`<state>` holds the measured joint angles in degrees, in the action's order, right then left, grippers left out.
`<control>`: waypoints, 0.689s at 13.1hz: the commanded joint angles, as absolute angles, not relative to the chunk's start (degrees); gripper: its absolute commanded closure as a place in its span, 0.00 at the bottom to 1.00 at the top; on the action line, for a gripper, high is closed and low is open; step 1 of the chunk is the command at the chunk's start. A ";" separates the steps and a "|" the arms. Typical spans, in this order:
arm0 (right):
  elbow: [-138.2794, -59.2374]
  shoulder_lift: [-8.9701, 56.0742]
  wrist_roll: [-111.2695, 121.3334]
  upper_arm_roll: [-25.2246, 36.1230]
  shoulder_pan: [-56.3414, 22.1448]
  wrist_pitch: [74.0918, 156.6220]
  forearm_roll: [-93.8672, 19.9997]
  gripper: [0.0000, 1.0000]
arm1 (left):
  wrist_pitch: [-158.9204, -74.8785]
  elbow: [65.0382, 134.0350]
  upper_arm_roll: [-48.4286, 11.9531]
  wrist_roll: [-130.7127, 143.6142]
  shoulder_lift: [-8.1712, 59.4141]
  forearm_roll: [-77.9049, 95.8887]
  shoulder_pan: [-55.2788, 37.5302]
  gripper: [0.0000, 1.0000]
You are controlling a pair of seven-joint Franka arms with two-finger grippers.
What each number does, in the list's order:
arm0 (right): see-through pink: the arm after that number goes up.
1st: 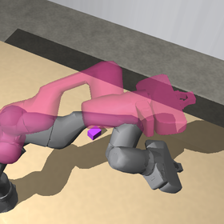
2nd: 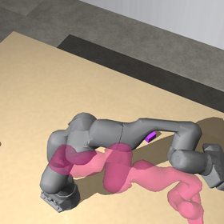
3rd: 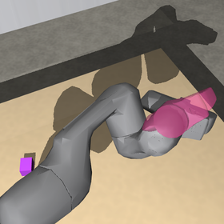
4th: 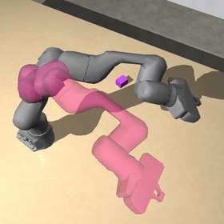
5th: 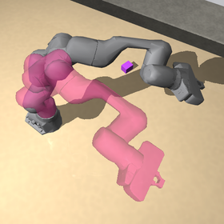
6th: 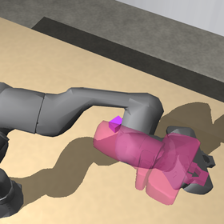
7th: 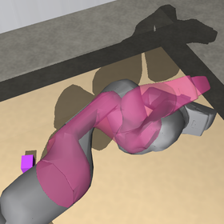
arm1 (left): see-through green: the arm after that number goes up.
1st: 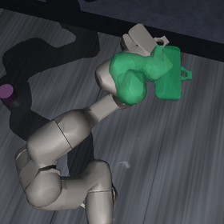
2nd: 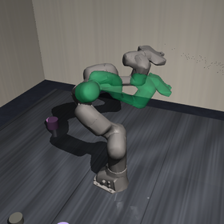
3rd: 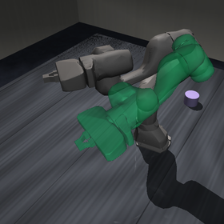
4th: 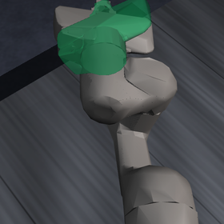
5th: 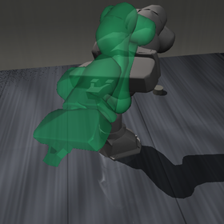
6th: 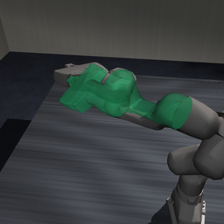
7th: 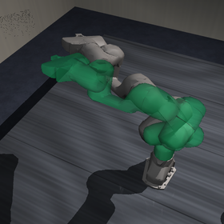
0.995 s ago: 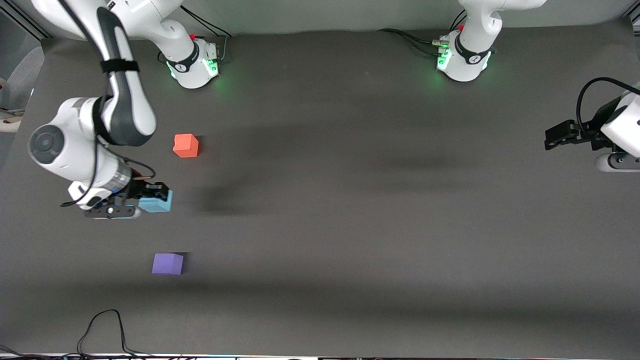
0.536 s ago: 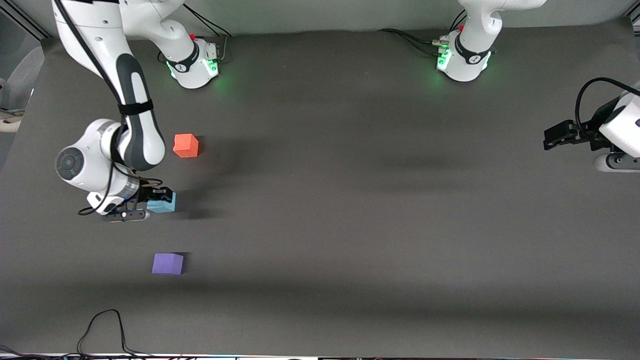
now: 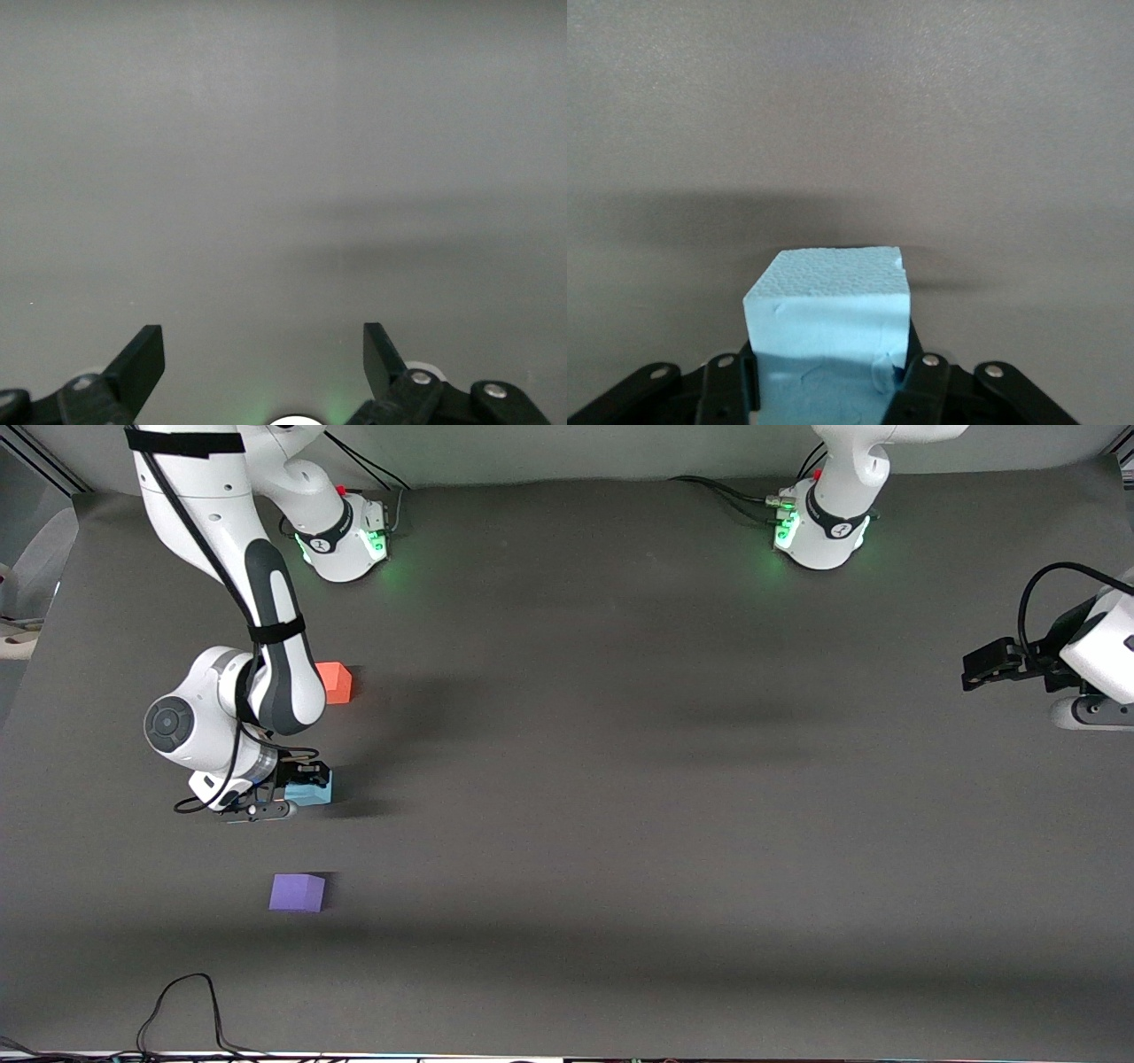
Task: Place blue block between orange and purple blocks
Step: 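Lower the blue cube between the orange and purple cubes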
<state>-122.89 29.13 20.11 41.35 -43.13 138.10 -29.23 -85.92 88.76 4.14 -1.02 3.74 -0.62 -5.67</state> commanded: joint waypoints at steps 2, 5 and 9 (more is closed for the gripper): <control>-122.17 31.46 22.24 40.87 -43.42 139.30 -33.39 0.64 | -86.22 89.39 4.13 -1.41 3.34 -0.17 -5.71 0.00; -122.17 31.64 22.24 40.78 -43.33 139.31 -33.84 0.38 | -86.31 89.38 4.13 -0.97 3.34 -0.09 -5.71 0.00; -121.99 31.82 22.41 40.87 -43.24 139.22 -35.95 0.00 | -86.40 89.38 4.04 -0.97 3.43 -0.09 -5.71 0.00</control>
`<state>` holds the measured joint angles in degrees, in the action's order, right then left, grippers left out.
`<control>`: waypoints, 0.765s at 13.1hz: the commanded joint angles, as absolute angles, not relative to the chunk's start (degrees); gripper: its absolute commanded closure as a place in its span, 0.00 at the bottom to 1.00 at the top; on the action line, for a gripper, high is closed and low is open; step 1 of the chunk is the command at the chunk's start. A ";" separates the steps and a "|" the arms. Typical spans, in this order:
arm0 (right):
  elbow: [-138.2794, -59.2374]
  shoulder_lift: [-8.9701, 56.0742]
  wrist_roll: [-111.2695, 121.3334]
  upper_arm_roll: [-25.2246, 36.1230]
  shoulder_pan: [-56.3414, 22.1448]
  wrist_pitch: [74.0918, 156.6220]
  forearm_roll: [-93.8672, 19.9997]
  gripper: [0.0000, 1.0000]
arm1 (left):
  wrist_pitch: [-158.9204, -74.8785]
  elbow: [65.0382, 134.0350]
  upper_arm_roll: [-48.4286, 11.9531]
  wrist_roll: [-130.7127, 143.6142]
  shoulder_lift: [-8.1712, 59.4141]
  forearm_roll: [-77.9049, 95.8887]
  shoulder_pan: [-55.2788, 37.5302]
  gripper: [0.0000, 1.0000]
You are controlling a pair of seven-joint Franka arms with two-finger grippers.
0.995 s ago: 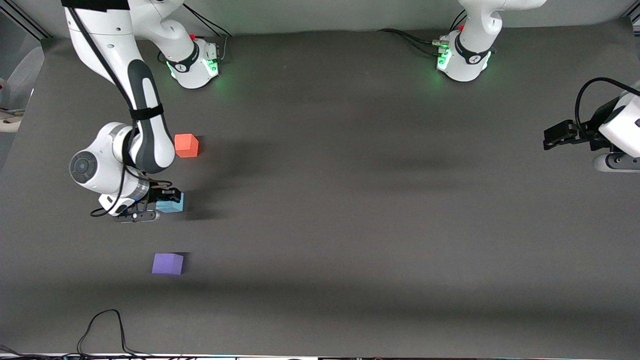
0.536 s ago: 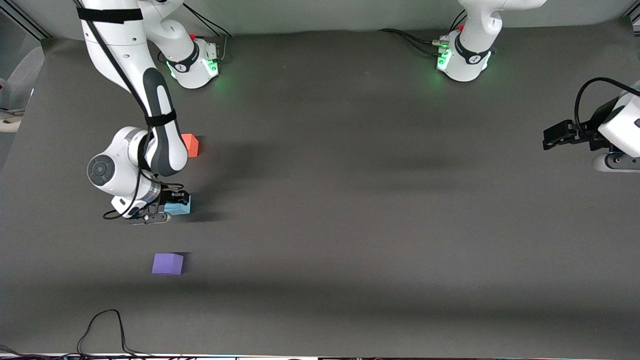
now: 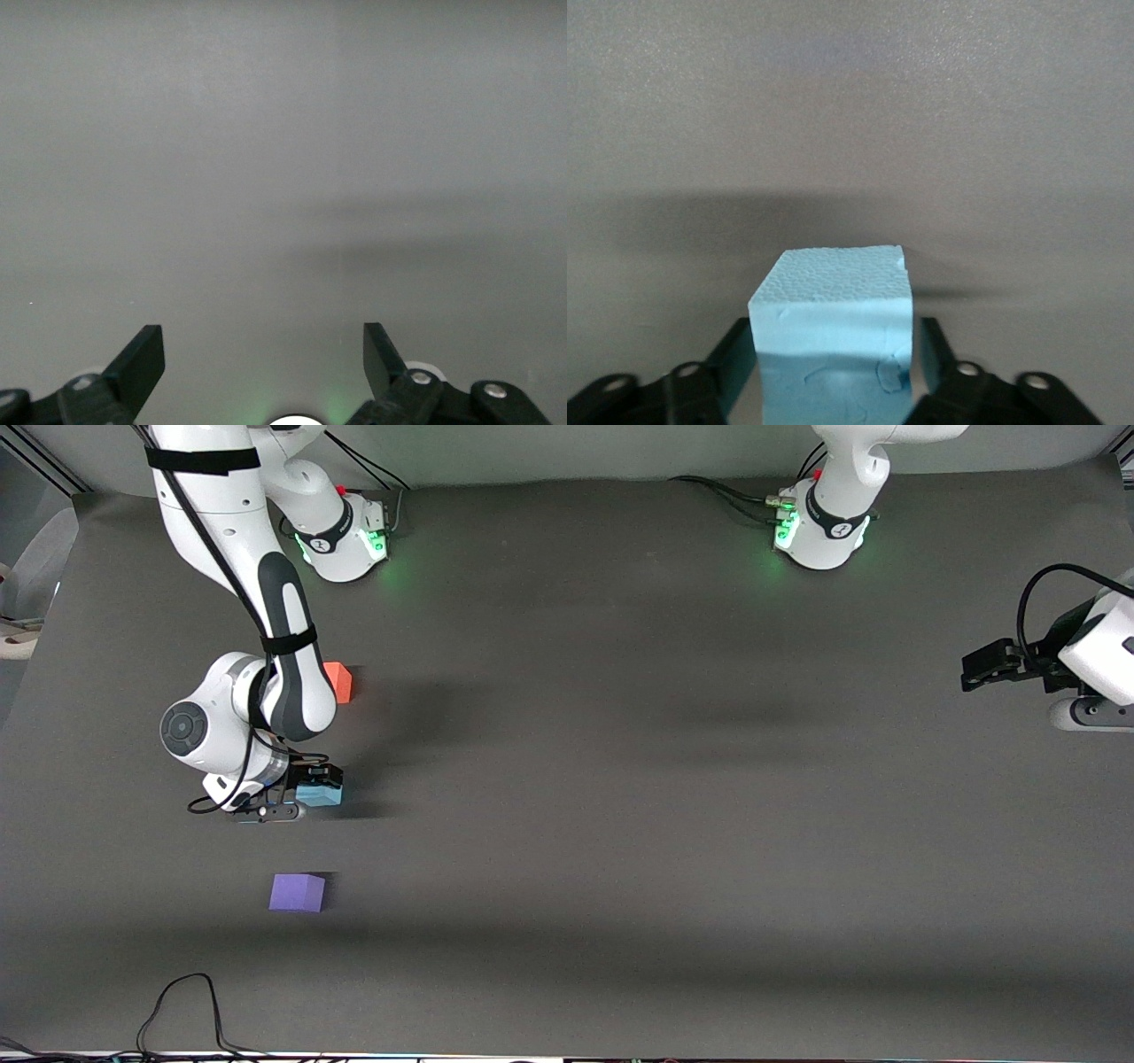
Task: Place blue block between orange and purple blocks
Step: 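Lower the blue cube between the orange and purple cubes, then open the right gripper to release the blue cube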
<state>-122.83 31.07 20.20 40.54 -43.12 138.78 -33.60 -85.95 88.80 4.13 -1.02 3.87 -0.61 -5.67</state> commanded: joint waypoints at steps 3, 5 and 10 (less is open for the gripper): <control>-122.08 29.02 23.29 41.57 -43.24 138.43 -35.95 0.00 | -86.40 89.38 4.04 -0.97 3.34 -0.18 -5.71 0.00; -122.08 25.16 22.94 43.14 -43.33 138.17 -35.25 0.00 | -86.48 89.38 4.13 -0.97 3.43 -0.18 -5.71 0.00; -115.42 19.78 23.12 46.23 -43.51 127.46 -29.98 0.00 | -86.40 89.38 4.13 -0.97 3.43 -0.18 -5.71 0.00</control>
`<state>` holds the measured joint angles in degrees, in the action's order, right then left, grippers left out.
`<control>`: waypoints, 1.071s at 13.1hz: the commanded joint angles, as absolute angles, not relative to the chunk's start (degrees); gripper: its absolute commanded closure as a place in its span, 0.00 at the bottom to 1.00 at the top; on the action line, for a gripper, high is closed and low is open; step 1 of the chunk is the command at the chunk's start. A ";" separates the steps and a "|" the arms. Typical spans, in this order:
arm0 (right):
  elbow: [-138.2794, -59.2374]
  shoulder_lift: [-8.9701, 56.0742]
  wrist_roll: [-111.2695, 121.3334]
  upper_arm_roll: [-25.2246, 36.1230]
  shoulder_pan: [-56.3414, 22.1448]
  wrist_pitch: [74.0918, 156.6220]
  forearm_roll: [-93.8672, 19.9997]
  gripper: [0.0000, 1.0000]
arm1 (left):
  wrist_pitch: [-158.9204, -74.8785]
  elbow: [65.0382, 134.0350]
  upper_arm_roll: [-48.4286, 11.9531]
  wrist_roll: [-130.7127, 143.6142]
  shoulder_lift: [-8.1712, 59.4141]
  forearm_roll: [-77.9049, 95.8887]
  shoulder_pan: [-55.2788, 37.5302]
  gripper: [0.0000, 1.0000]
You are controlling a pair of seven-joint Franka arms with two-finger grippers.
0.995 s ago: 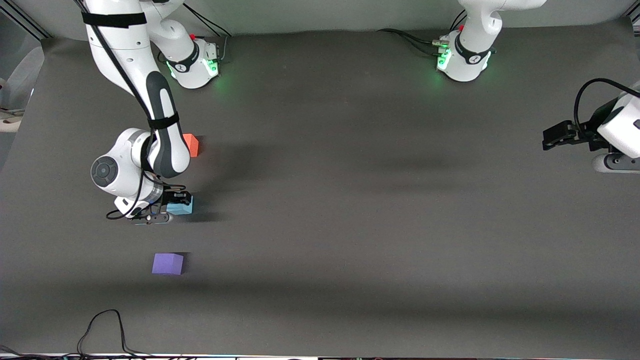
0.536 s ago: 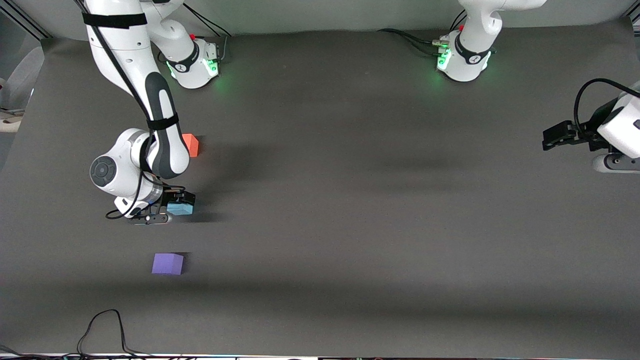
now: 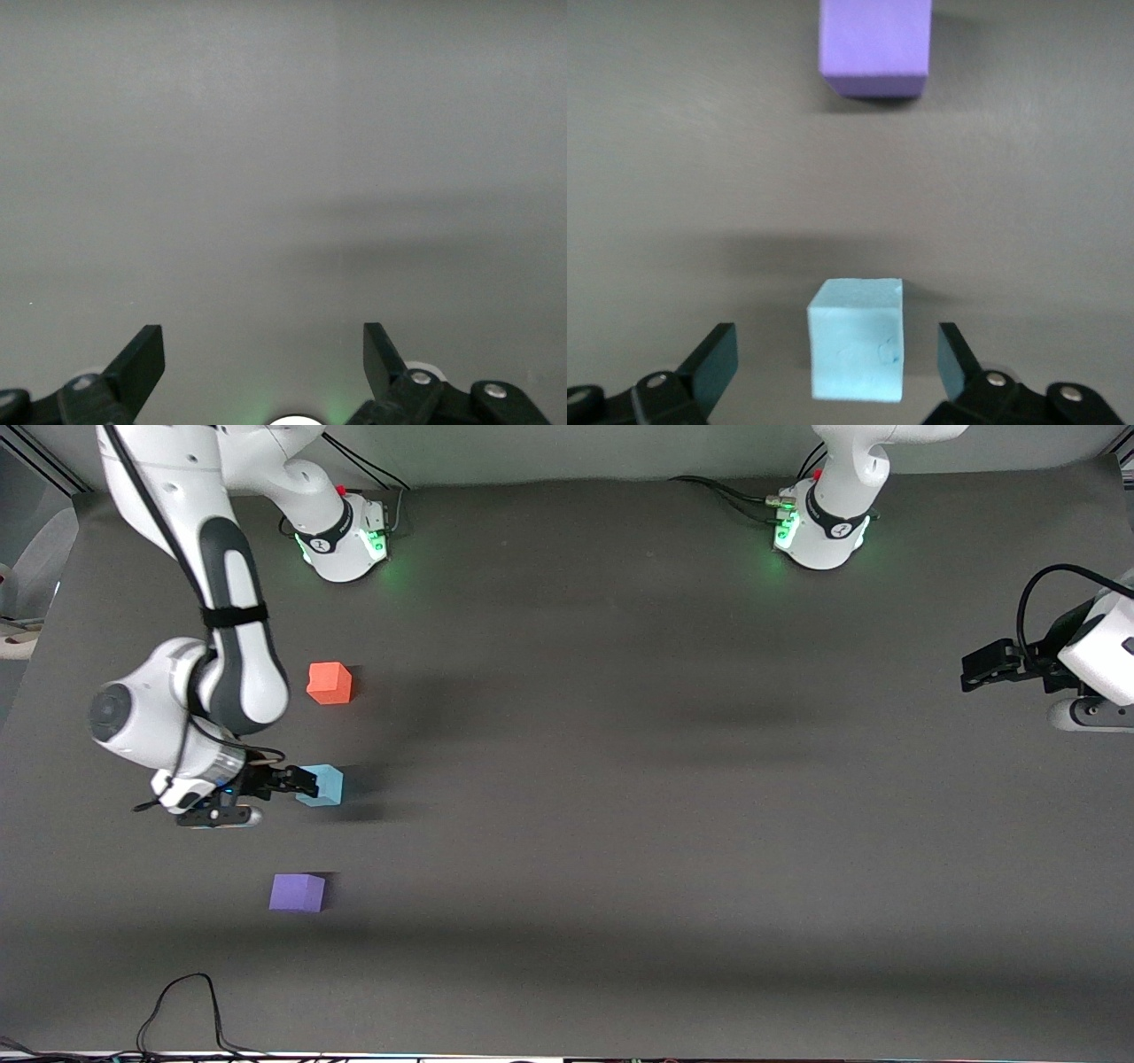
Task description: Place blue block between orange and purple blocks
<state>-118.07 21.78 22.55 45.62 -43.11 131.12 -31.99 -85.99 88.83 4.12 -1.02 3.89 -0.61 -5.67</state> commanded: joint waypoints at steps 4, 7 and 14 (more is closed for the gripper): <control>-106.19 16.11 12.81 43.97 -40.36 117.80 -21.33 0.00 | -86.57 89.38 4.13 -0.88 3.52 -0.18 -5.71 0.00; -105.21 8.11 0.55 26.94 -28.52 113.65 -10.57 0.00 | -86.57 89.38 4.13 -0.88 3.52 -0.18 -5.63 0.00; -105.56 -3.77 2.80 3.20 -2.67 105.74 -5.89 0.00 | -86.40 89.38 4.13 -0.88 3.52 -0.26 -5.71 0.00</control>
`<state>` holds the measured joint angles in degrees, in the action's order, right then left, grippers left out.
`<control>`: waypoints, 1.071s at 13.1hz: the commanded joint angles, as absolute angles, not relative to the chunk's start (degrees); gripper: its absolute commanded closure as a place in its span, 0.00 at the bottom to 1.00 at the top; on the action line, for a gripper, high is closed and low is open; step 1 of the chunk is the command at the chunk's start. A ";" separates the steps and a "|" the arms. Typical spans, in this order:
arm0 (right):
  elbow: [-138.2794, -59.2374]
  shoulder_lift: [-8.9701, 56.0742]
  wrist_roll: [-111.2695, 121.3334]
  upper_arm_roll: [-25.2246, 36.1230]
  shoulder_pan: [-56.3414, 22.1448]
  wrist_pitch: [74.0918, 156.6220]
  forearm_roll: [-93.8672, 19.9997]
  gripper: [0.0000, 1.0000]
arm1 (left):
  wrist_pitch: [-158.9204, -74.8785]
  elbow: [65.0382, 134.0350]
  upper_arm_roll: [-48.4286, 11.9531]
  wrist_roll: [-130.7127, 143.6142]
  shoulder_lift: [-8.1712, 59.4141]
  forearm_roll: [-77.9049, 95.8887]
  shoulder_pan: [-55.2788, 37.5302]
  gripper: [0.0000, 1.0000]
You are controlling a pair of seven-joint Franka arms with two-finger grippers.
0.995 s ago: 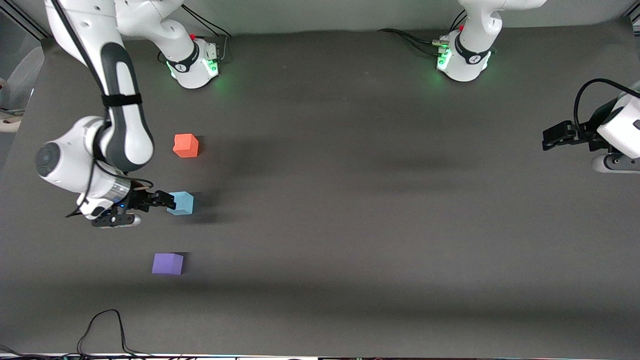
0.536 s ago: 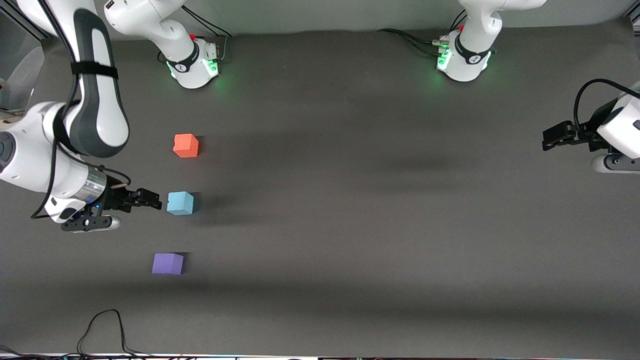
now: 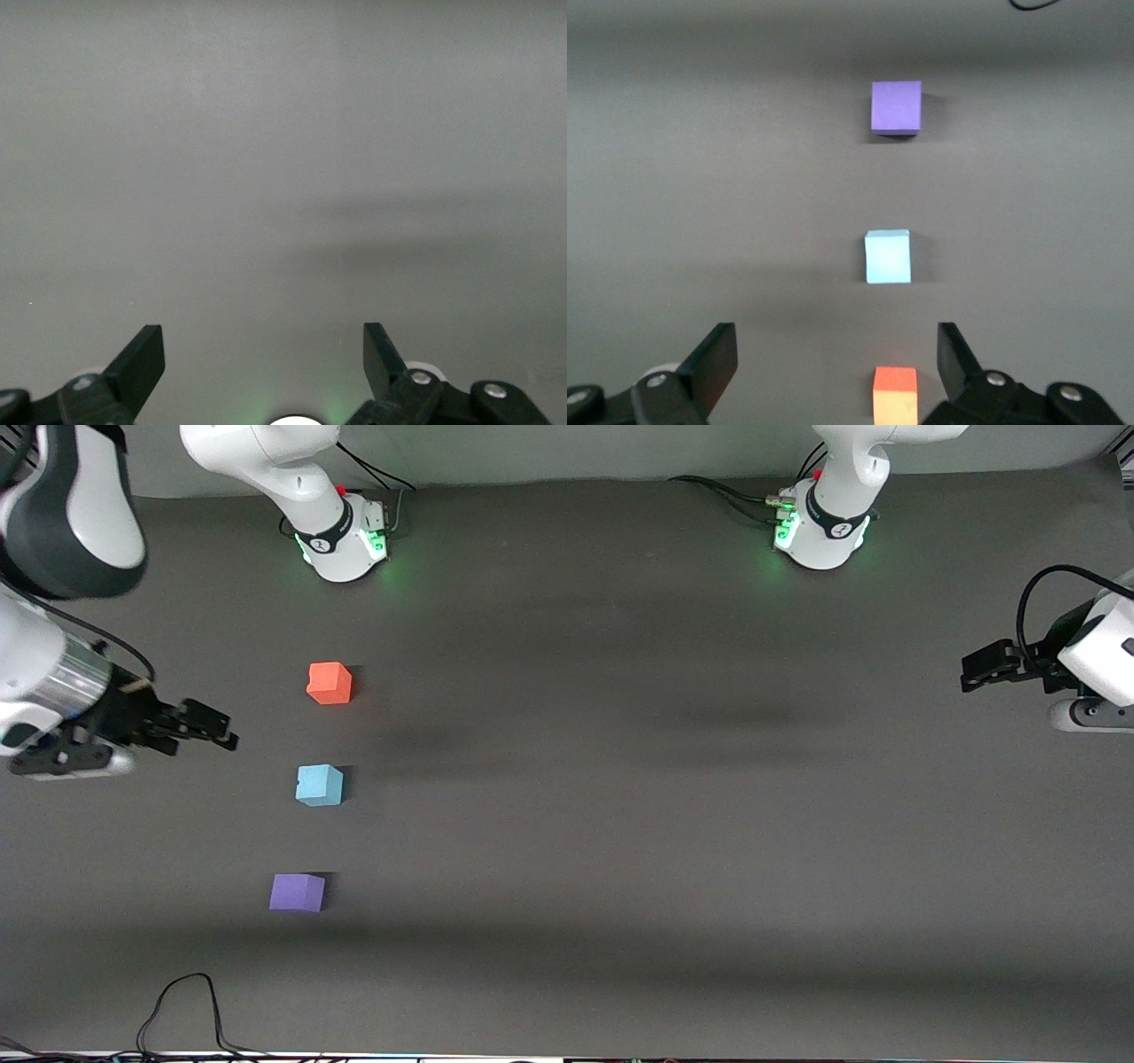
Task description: Place blue block between orange and purple blocks
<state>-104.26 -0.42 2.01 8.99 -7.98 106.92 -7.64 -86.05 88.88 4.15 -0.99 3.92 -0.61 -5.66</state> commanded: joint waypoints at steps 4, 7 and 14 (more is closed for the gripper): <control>-104.77 -7.81 1.85 0.35 -0.70 99.60 -2.99 0.00 | -86.40 89.38 4.13 -0.88 3.52 -0.18 -5.63 0.00; -99.18 -6.08 -1.82 0.09 -0.27 97.05 -2.64 0.00 | -86.40 89.38 4.13 -0.88 3.52 -0.26 -5.63 0.00; -92.46 -0.88 -2.29 -0.61 0.44 91.41 -1.32 0.00 | -86.48 89.38 4.13 -0.88 3.52 -0.26 -5.63 0.00</control>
<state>-94.28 -2.03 -0.85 0.83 -0.46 93.05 -2.44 -86.05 88.91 4.16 -0.99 3.93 -0.61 -5.66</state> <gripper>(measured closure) 0.000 0.000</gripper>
